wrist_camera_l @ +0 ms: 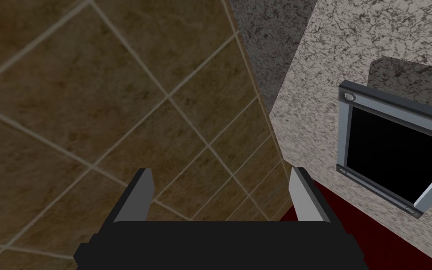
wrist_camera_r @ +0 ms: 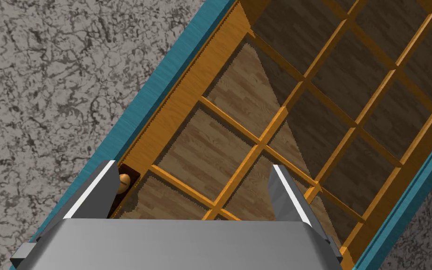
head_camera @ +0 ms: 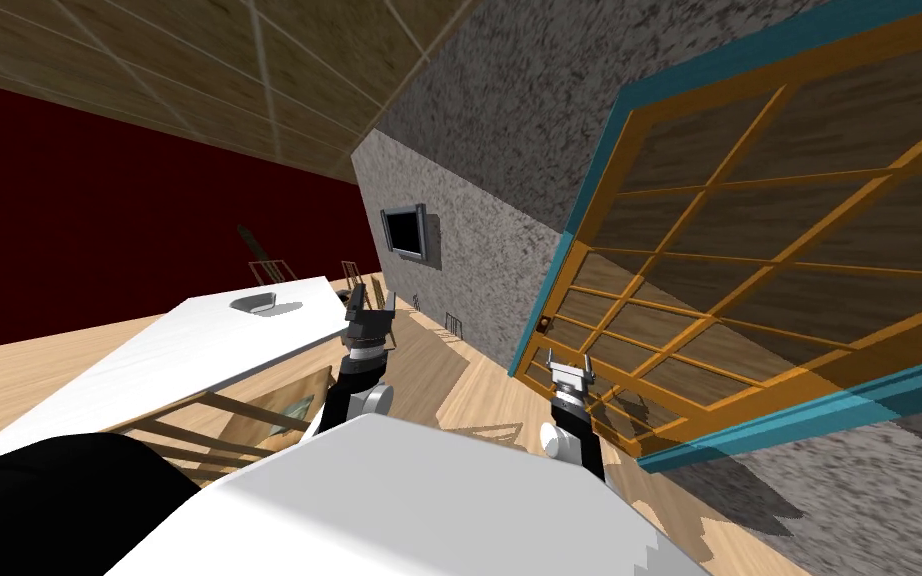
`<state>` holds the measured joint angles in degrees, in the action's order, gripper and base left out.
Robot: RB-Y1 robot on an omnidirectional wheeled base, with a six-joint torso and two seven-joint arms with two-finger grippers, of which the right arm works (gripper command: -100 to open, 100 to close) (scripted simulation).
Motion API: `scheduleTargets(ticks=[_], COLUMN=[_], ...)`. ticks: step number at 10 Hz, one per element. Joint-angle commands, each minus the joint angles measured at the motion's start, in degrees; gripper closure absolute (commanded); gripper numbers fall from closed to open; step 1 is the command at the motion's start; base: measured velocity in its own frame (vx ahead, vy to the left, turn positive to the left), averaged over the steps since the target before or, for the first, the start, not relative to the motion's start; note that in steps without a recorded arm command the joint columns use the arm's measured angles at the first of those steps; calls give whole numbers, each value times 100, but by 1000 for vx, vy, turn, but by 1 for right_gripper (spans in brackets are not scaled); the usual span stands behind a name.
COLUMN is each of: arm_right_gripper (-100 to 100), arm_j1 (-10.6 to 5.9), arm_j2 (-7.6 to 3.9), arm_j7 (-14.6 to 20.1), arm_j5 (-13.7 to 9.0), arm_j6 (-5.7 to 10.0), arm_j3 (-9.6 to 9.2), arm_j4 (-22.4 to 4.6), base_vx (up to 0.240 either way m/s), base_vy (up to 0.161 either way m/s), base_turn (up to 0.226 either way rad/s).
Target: Pull the door open
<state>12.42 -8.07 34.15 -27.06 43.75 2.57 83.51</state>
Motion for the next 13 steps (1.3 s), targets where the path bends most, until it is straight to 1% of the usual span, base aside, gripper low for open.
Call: scheduleTargets(ticks=[1,8,9,13], arm_right_gripper=[-100,-100,-100,-100], arm_j1=[-66,-375,-375,-541], arm_j2=[-11,-94,-94,-137], arm_j7=[204,1039,1039,1488], arm_j5=[-178,-909,-909,-1303], arm_j6=[57,340,340,492], arm_j3=[-2,-1,-1,0], arm_j4=[-250,-1354,-1370,-1972], base_vx=[85,86,48,70], base_vy=[-50,-49,-42,-44], base_turn=[131,114,25,95])
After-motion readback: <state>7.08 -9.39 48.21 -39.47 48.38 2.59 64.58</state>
